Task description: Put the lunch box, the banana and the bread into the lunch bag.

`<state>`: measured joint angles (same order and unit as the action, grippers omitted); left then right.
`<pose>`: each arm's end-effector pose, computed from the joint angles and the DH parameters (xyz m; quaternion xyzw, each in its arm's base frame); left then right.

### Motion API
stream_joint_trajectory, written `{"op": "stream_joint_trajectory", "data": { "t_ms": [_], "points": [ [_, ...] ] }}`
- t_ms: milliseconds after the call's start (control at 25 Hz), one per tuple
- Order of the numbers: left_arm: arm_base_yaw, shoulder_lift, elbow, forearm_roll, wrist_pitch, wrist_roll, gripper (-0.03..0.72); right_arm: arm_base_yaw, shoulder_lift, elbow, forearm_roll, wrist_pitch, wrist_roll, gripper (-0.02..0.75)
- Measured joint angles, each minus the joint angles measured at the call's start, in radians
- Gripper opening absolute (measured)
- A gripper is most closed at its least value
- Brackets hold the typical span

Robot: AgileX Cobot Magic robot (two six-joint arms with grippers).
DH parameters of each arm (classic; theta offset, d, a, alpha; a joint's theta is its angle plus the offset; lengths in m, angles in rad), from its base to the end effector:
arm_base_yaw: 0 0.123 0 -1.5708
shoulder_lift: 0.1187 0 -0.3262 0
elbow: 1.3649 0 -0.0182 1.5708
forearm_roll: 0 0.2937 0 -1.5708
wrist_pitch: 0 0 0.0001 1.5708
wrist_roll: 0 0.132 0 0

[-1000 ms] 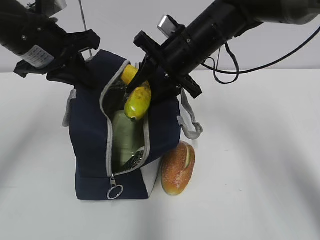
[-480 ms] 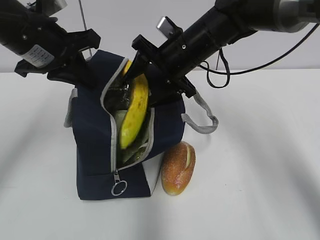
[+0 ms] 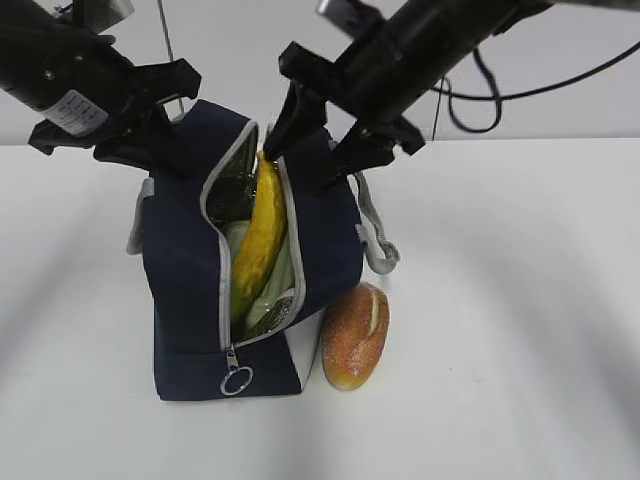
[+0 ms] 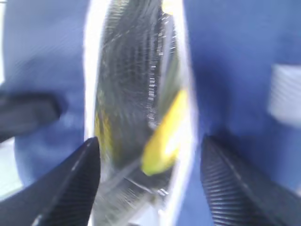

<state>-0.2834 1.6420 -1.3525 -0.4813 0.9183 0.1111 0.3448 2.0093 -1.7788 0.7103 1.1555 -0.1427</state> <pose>0.3826 -0.1620 0.2949 0.0886 0.9477 -0.2347 0.1973 0.4490 0.2449 0.2777 -0.1312 0.9246 0.3454 0.0928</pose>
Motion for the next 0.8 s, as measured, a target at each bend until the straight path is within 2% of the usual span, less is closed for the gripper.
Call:
{"op": "stream_joint_trajectory", "data": {
  "t_ms": [200, 320, 520, 800],
  "points": [
    [0.0, 0.0, 0.0, 0.001, 0.001, 0.0, -0.003, 0.0, -0.161, 0.0, -0.234, 0.056, 0.04, 0.48],
    [0.0, 0.0, 0.0, 0.001, 0.002, 0.0, -0.003, 0.0, -0.246, 0.041, -0.33, 0.058, 0.068, 0.48],
    [0.0, 0.0, 0.0, 0.001, 0.003, 0.0, -0.003, 0.0, -0.36, 0.212, -0.371, -0.005, 0.08, 0.48],
    [0.0, 0.0, 0.0, 0.001, 0.003, 0.0, -0.003, 0.0, -0.51, 0.545, -0.376, -0.221, 0.107, 0.479]
  ]
}}
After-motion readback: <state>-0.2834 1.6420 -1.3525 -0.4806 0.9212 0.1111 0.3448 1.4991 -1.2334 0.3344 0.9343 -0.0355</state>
